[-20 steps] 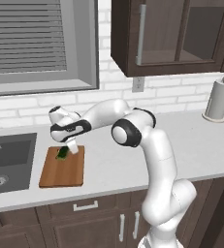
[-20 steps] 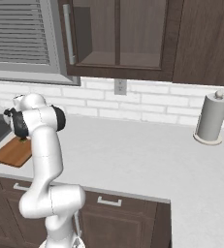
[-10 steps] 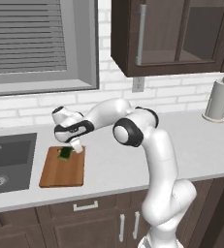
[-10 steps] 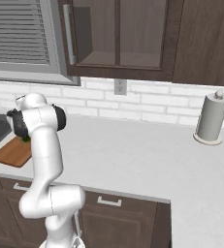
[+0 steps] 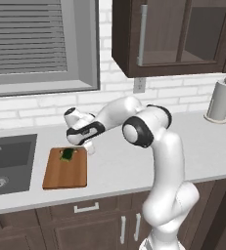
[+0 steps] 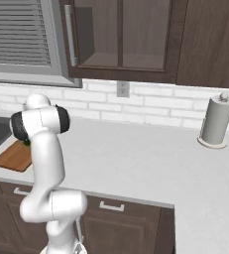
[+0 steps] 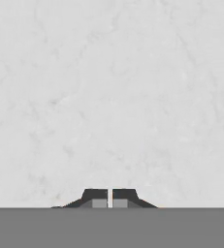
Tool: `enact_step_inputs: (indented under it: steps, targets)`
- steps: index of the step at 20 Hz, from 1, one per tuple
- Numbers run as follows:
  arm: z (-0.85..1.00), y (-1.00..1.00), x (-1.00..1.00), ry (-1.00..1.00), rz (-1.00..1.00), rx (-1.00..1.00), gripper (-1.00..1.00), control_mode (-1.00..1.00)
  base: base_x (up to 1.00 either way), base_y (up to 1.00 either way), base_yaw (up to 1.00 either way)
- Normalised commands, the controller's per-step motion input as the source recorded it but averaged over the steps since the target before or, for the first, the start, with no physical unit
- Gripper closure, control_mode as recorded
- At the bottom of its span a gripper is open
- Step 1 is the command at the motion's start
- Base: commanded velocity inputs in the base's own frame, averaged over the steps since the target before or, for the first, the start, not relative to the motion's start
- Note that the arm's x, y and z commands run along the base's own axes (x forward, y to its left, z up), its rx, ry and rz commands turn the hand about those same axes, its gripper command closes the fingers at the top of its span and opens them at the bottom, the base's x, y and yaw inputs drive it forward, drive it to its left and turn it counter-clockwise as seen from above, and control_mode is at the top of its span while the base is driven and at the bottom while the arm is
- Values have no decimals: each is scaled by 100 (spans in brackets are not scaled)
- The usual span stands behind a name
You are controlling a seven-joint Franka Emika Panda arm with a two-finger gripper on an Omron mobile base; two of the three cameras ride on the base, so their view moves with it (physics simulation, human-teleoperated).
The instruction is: Pick up the sponge from the counter and clean the cutting board by briefly scrubbing or pressing down on the cutting board. Once finished, release the sponge.
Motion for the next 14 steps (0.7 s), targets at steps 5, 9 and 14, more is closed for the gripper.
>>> enact_step_inputs:
  steps: [5,9,14]
  targets:
    - [81,-76,-41,-2,-11,22,100,-100,0,0,0]
    - [100,-70,-78,-7,-6,51,100,-100,0,0,0]
    - [93,-69,-99,-7,0,57,100,-100,0,0,0]
